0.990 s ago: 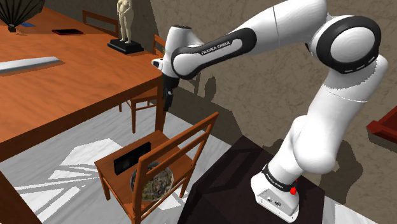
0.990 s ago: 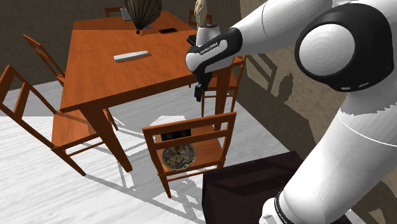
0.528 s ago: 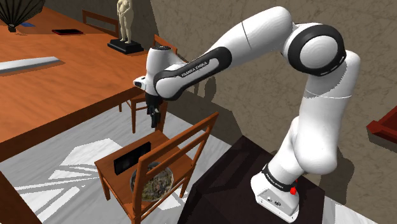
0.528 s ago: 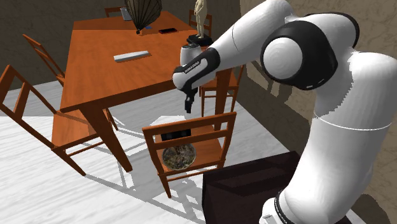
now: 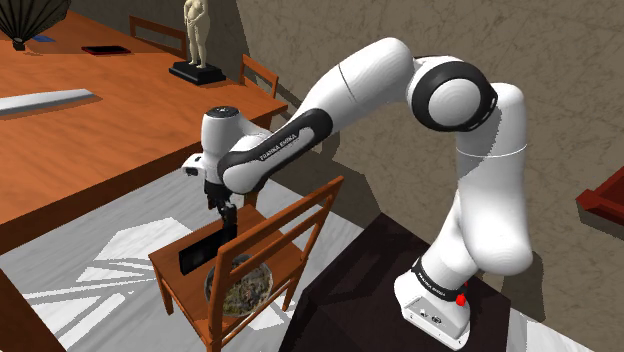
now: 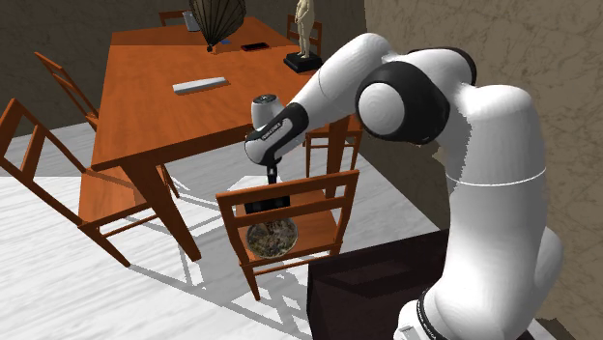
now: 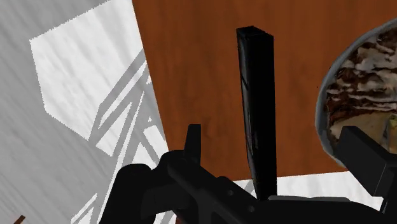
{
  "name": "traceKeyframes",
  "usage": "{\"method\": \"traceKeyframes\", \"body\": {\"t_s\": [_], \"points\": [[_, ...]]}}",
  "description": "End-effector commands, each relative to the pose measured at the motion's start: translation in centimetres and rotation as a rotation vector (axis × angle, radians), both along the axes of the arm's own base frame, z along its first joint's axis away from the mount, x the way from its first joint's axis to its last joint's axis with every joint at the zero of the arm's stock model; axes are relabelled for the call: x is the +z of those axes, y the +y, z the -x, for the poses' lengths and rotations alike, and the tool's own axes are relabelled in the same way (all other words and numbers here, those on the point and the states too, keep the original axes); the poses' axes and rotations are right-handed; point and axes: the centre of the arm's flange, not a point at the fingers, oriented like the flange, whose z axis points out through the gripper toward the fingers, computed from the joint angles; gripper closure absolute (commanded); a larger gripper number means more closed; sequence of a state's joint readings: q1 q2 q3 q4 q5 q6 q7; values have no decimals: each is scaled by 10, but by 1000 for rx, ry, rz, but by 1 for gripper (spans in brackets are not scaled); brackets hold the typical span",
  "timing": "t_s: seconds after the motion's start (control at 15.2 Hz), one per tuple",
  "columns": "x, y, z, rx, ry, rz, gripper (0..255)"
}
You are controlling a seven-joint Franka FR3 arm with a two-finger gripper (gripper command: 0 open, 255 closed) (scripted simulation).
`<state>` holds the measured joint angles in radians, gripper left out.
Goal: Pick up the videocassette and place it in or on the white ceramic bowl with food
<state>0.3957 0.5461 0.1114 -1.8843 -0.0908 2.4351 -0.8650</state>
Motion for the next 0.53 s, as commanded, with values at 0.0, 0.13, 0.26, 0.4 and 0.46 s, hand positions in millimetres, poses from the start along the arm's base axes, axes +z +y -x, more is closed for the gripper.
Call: {"method": "traceKeyframes", "body": {"t_s": [0.0,0.13,0.26,0.4,0.46], "points": [[-21,20,0,66,5,8,0],[-42,37,5,130,11,15,0],[-51,40,6,143,12,17,0],[-62,40,6,143,12,17,0],[-67,40,6,143,12,17,0]]}}
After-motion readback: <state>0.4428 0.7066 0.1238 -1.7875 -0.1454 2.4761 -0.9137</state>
